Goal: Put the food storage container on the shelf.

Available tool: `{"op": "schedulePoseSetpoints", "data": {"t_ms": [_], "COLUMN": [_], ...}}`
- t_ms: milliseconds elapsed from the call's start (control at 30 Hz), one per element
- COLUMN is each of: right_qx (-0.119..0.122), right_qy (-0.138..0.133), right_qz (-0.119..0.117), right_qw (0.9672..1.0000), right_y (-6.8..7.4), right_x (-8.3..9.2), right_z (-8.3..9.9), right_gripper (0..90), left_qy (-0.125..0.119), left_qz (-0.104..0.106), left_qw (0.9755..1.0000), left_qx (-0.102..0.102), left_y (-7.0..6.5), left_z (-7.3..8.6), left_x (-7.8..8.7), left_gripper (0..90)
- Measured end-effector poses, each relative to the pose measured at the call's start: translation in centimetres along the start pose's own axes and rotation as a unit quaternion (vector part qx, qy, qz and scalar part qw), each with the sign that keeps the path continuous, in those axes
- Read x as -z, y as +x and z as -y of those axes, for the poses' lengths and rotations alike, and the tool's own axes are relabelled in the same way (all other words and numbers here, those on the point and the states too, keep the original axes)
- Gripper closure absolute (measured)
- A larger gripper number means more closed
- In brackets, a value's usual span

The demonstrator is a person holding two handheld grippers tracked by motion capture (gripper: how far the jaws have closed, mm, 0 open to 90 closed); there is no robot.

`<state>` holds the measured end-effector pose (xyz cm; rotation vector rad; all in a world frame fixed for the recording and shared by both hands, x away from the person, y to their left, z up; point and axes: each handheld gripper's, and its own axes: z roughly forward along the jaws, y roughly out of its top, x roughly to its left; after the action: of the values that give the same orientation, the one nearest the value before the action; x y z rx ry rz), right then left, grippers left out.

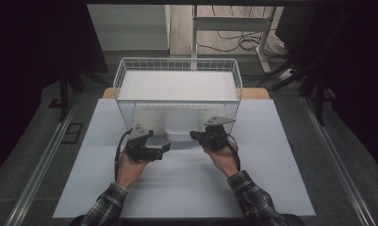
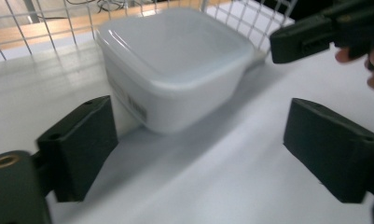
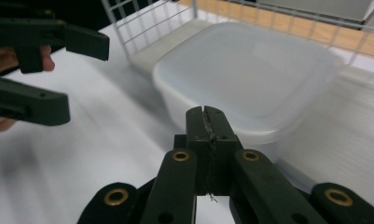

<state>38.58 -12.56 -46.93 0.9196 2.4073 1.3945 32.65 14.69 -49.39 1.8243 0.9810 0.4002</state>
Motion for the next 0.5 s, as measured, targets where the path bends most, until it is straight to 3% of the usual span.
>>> {"op": "schedulePoseSetpoints", "data": {"t_ms": [100, 333, 500], "right_qx": [0.011, 0.018, 0.014], "right_qy": [0.006, 0.029, 0.038], "right_qz": [-0.006, -0.014, -0.016], "right_qw": [0.9999, 0.9993, 0.9990], "right_y": [0.4, 1.0, 1.0], "right_x": [-0.2, -1.6, -2.7], "right_z": [0.2, 1.4, 1.8], "right_gripper": [88.8, 88.8, 88.8], "left_qy": [0.005, -0.014, -0.003], "left_qz": [-0.005, -0.029, -0.025], "left_qw": [0.9999, 0.9985, 0.9992], "left_qx": [-0.008, -0.043, -0.029], "left_y": [-0.5, -1.7, -2.2], "left_z": [0.7, 3.4, 5.2], "left_x": [0.5, 3.2, 4.6], "left_gripper": [4.5, 2.3, 1.9]}}
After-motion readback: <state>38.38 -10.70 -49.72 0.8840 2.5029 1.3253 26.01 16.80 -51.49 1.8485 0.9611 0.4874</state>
